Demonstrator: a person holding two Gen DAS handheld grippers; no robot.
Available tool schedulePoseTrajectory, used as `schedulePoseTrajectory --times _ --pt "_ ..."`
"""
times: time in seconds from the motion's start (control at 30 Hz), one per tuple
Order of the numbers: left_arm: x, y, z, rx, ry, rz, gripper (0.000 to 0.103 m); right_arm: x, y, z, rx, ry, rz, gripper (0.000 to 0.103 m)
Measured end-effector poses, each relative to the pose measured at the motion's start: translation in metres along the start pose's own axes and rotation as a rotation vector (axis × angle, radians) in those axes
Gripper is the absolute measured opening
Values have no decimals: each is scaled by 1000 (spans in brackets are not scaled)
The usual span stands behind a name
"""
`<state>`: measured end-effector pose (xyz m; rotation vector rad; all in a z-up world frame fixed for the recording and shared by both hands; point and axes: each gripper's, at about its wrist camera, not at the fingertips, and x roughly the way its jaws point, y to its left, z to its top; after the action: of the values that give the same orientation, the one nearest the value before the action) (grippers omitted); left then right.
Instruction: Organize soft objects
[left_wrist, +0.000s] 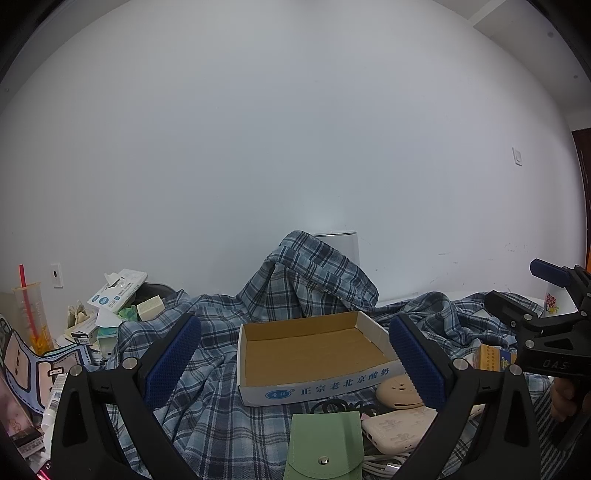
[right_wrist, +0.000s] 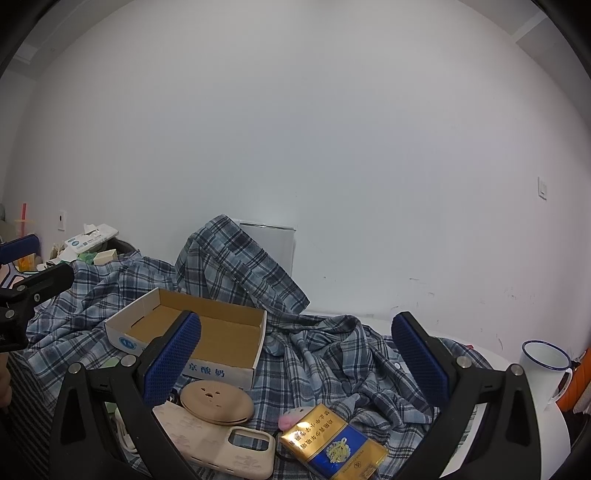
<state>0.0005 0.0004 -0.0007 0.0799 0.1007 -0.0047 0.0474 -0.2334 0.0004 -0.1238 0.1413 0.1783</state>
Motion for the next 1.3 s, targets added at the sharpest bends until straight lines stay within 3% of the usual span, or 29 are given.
schedulePoseTrajectory --times 0.77,1.0,1.3 --pt "4 4 -2 -40 13 -22 103 -3 0 1 8 -6 18 103" --pt "-4 7 -2 -51 -22 -25 103 2 -2 -1 26 15 43 103" --pt "2 8 -2 -55 24 -63 103 3 3 -2 -4 24 16 103"
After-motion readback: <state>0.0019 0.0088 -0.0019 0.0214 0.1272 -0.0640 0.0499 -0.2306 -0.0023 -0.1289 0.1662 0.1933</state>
